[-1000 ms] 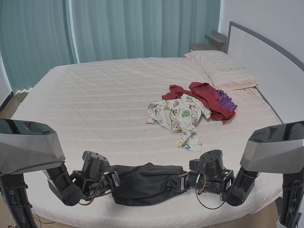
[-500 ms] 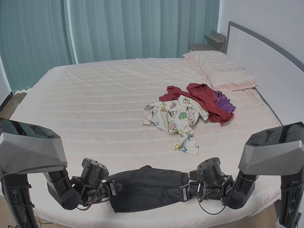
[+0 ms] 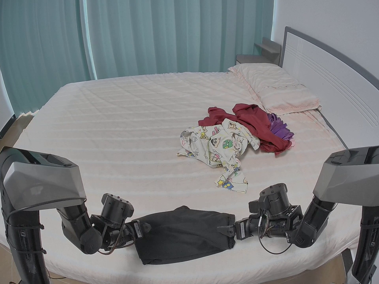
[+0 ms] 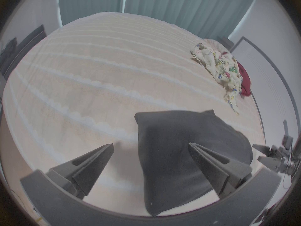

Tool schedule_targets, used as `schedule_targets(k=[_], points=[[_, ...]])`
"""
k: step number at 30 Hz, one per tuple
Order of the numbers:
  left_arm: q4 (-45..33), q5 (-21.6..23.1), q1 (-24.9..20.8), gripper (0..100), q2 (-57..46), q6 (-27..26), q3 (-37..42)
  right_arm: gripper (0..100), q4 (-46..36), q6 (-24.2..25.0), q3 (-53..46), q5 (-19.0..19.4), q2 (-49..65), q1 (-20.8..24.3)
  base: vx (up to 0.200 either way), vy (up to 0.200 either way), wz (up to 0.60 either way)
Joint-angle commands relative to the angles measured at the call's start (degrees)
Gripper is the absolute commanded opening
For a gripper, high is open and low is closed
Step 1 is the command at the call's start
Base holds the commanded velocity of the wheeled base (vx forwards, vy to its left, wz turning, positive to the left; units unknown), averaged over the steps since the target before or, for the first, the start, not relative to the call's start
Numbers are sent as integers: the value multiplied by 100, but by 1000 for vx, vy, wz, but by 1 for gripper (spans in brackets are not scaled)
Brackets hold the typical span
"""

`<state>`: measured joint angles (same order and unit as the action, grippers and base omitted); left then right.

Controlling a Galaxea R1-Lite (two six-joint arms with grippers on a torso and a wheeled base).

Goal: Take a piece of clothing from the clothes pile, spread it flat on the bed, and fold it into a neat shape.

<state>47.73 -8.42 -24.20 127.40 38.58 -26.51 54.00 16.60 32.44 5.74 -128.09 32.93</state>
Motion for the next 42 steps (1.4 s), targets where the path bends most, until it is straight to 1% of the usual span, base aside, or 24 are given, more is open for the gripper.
schedule_targets(k=[1, 5, 8, 10, 11, 12, 13, 14, 16, 17, 19, 21, 23, 24, 27, 30, 32, 33, 35, 37, 42], points=[[9, -124, 29, 100, 505, 246, -425, 100, 31, 150, 254, 6, -85, -164, 0, 0, 0], [26, -204, 20, 100, 601, 273, -609, 100, 189, 440, 483, 32, -243, -173, 0, 0, 0], [44, -283, 3, 100, 742, 343, -759, 100, 383, 976, 773, 23, -436, -173, 0, 0, 0], [44, -283, 3, 100, 742, 343, -759, 100, 383, 976, 773, 23, -436, -173, 0, 0, 0], [44, -379, 3, 0, 795, 510, -926, 100, 365, 1381, 1089, 6, -718, -173, 0, 0, 0], [44, -379, 3, 0, 804, 554, -943, 100, 339, 1407, 1124, 6, -753, -173, 0, 0, 0], [44, -476, -6, 0, 804, 677, -961, 100, 295, 1451, 1186, 32, -841, -173, 0, 0, 0], [61, -617, -6, 0, 812, 712, -970, 100, 225, 1451, 1203, 41, -850, -173, 0, 0, 0], [97, -705, 3, 0, 812, 721, -961, 100, 154, 1451, 1221, 41, -841, -173, 0, 0, 0], [246, -828, -6, 0, 812, 721, -952, 100, -22, 1460, 1300, 41, -823, -181, 0, 0, 0], [545, -915, -6, 0, 812, 712, -882, 100, -408, 1460, 1405, -3, -806, -234, 0, 0, 0], [870, -933, -6, 0, 812, 694, -794, 100, -716, 1486, 1502, -3, -770, -287, 0, 0, 0], [993, -933, -6, 0, 812, 686, -741, 100, -760, 1530, 1520, 6, -762, -304, 0, 0, 0], [1213, -942, -6, 0, 821, 677, -671, 100, -813, 1706, 1537, 15, -770, -313, 0, 0, 0], [1283, -933, -6, 0, 821, 677, -653, 100, -830, 1855, 1608, 76, -832, -313, 0, 0, 0], [1301, -933, -15, 0, 839, 677, -636, 100, -839, 1970, 1652, 331, -885, -296, 0, 0, 0], [1301, -933, -15, 0, 839, 677, -636, 100, -927, 1987, 1713, 357, -885, -278, 0, 0, 0], [1301, -933, -15, 0, 839, 677, -636, 0, -1173, 1987, 1792, 357, -885, -243, 0, 0, 0], [1301, -942, -24, 0, 839, 677, -627, 0, -1560, 2005, 1950, 340, -867, -155, 0, 0, 0], [1301, -942, -24, 0, 839, 677, -627, 0, -1718, 1996, 2038, 340, -858, -129, 0, 0, 0], [1301, -942, -32, 0, 839, 677, -618, 0, -1709, 2005, 2065, 366, -858, -129, 0, 0, 0]])
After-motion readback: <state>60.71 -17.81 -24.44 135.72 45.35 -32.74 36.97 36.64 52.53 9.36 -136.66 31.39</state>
